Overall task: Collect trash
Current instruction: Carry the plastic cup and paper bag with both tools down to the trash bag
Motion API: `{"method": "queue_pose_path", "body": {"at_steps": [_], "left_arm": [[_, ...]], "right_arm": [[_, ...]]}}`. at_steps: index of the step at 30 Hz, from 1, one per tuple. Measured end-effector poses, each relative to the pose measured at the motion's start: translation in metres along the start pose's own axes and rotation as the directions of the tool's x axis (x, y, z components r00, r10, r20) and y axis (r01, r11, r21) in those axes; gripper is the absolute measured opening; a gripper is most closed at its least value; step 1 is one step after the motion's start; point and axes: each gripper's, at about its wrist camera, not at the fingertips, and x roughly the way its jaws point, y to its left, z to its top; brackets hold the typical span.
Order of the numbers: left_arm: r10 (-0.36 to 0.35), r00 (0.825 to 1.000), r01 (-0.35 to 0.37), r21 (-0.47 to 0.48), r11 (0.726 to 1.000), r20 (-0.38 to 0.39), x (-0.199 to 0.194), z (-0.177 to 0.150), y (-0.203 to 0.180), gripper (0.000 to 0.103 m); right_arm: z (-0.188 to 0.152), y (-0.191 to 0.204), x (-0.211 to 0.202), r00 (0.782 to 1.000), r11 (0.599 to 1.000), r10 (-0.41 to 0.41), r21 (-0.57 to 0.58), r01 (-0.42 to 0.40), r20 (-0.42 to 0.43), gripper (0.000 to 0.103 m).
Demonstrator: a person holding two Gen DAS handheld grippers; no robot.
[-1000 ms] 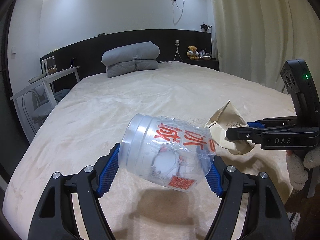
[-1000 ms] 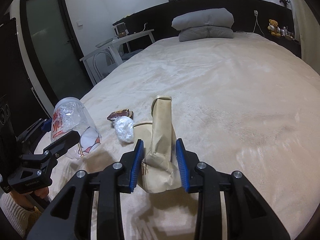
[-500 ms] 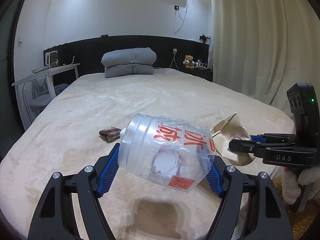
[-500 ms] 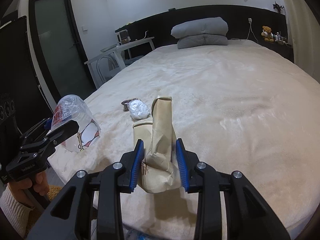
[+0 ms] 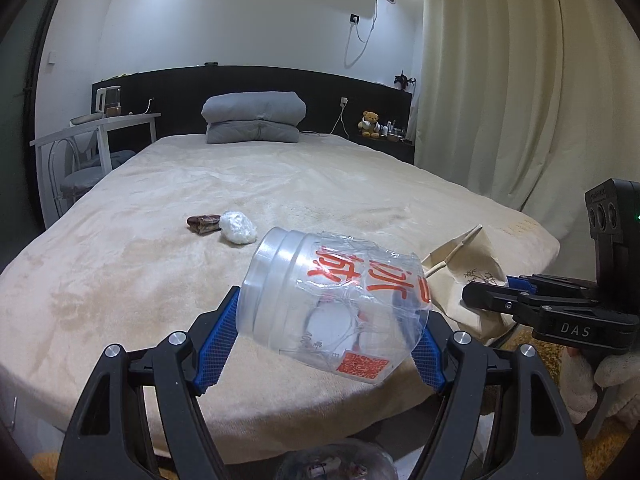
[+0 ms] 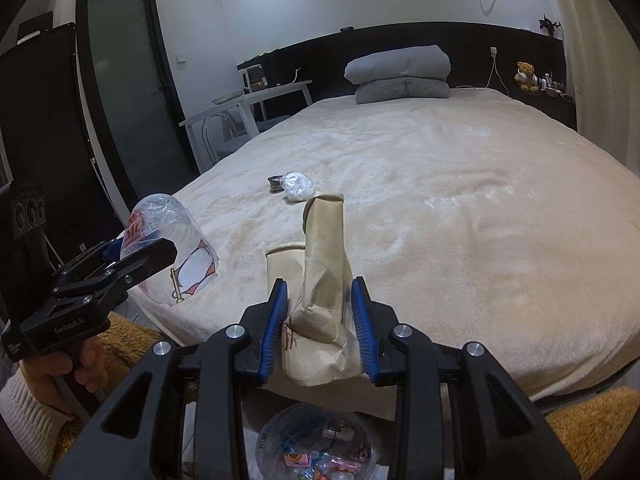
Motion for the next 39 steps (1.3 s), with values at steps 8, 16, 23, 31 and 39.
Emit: {"method": "queue_pose_path", "body": {"at_steps": [8, 16, 23, 31, 39], "left_arm": [[-0.031, 0.997, 0.028, -0.047, 0.998, -0.067, -0.015, -0.032, -0.012, 0.074], [-0.087, 0.983, 0.075, -0.075, 0.994, -0.163, -0.012, -0.063, -0.025, 0.074], [-0.092, 0.950, 0.047, -0.155, 0.987, -0.298, 0.008, -0.088, -0.022, 0.074], [-0.081, 0.890, -0.014, -0.204, 0.979, -0.449, 0.033, -0.117, -0.016, 0.074], [-0.102, 0.828, -0.018, -0.208, 0.978, -0.551, 0.054, -0.134, -0.018, 0.074]], "right_arm": [[-0.031, 0.003, -0.019, 0.999, 1.000, -0.019, 0.002, 0.019, -0.041, 0.034], [-0.052, -0.002, -0.018, 0.992, 0.999, -0.012, 0.028, 0.016, -0.127, 0.034], [-0.070, -0.010, -0.002, 0.969, 0.997, 0.005, 0.073, 0.013, -0.246, 0.034], [-0.093, -0.021, 0.040, 0.905, 0.989, 0.046, 0.150, 0.020, -0.423, 0.034], [-0.105, -0.016, 0.069, 0.863, 0.988, 0.018, 0.140, 0.061, -0.505, 0.034]]}}
